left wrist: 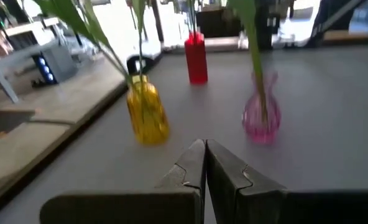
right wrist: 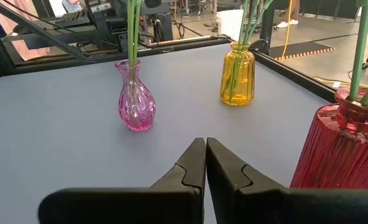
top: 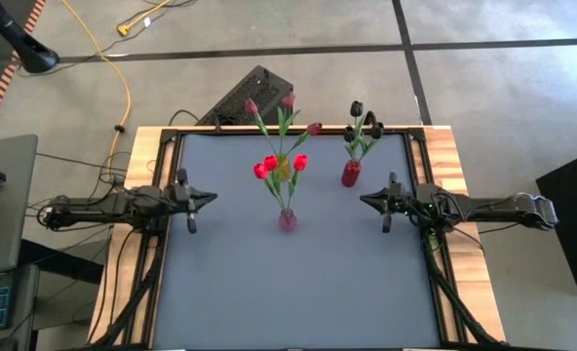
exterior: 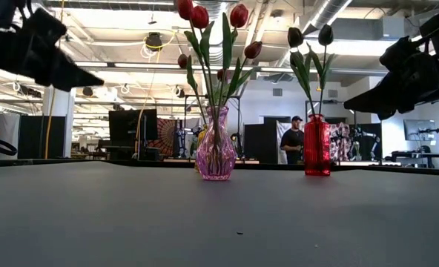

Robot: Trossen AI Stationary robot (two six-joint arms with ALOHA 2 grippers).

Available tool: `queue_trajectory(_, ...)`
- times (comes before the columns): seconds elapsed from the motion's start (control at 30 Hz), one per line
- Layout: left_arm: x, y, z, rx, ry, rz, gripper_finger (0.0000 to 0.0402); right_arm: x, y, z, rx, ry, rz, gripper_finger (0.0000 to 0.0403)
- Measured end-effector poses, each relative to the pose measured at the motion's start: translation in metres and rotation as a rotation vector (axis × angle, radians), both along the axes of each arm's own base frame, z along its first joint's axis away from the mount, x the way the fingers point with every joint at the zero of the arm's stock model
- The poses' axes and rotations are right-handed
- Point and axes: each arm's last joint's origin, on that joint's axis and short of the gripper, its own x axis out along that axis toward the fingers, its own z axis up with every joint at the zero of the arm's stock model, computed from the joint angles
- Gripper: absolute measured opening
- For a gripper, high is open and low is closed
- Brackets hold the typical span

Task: Sort flowers into vase by color
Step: Return to Home Position

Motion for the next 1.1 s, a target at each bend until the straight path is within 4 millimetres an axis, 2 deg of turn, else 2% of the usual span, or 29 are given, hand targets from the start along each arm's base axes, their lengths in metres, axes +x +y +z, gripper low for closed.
queue_trajectory(0.2, -0.004, 0.000, -0.014, -0.001, 0.154, 0.000, 0.0000, 0.000, 0.000, 0.000, 0.000, 0.001, 0.000, 0.0042)
queue_trajectory(1.1, -0.004, 0.000, -0.014, -0.005, 0.154, 0.001, 0.0000, 0.000, 0.000, 0.000, 0.000, 0.001, 0.000, 0.0042)
